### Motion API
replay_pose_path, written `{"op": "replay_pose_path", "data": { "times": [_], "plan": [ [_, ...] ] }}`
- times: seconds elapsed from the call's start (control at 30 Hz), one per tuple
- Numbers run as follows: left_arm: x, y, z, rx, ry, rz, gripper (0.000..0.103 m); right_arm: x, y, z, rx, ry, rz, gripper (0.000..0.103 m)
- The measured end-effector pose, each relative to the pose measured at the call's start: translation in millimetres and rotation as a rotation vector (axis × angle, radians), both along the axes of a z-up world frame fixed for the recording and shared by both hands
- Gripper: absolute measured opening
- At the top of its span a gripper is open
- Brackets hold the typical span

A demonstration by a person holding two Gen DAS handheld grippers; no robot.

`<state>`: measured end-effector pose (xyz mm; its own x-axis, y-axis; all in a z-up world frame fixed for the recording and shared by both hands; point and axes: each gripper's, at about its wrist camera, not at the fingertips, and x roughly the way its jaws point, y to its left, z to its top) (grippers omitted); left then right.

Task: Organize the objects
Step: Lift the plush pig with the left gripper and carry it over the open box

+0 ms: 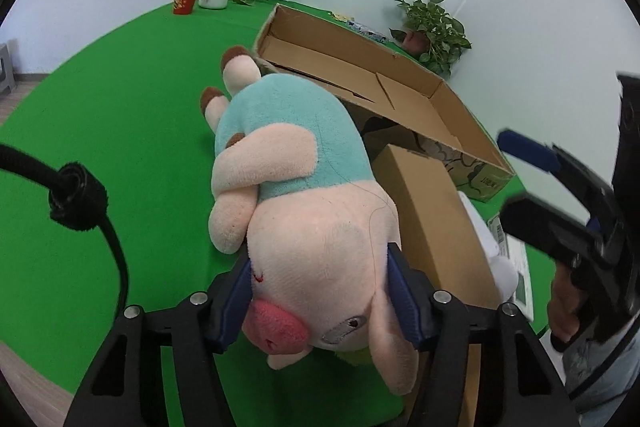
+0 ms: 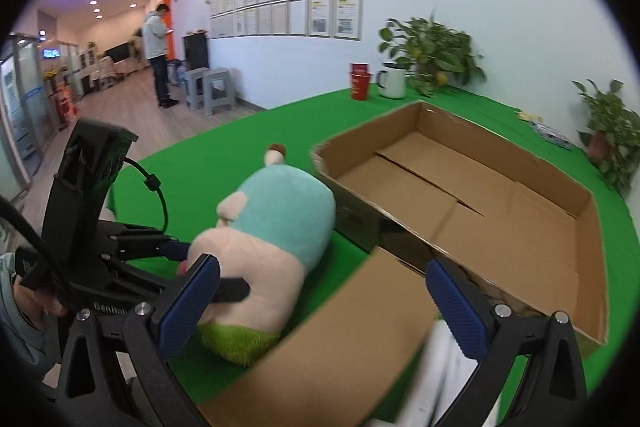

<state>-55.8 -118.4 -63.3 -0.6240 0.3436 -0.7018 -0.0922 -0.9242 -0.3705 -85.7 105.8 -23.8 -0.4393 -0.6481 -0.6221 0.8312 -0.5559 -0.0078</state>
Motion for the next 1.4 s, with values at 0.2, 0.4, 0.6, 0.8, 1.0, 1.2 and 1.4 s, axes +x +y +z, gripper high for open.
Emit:
{"op": "replay_pose_path", "data": {
  "times": [0.2,0.4,0.6,0.8,1.0,1.2,1.4],
  "plan": [
    [33.6,-47.7,4.5,0.065,-0.001,0.038,0.058,2.6,-48.5,3.4,-0.058,-0.142,0.131,0.102],
    [52.6,-83.4,-5.2,0.155,0.006,0.064,0.058,-3.4,-102.5,-18.1,0.022,-0.324,0.161,0.102],
    [60.2,-107.7,-12.2,0.232,0.012,0.055,0.058,9.2,-125.7,-38.1,0.098,-0.436,0.150,0.092],
    [58.9,-117.4,-17.2,0.246,0.011,0.045,0.058,30.5,-130.5,-45.6,0.157,-0.375,0.104,0.077],
    [52.6,-118.6,-18.0,0.243,0.004,0.058,0.058,41.9,-135.5,-49.2,0.165,-0.295,0.083,0.067],
    [52.7,-101.2,-6.9,0.160,0.003,0.070,0.055,29.2,-122.5,-46.8,0.112,-0.307,0.080,0.057],
    [44.3,-64.6,31.6,0.037,0.065,0.009,0.054,23.0,-91.3,-14.2,-0.039,-0.247,0.028,0.052]
  ]
}}
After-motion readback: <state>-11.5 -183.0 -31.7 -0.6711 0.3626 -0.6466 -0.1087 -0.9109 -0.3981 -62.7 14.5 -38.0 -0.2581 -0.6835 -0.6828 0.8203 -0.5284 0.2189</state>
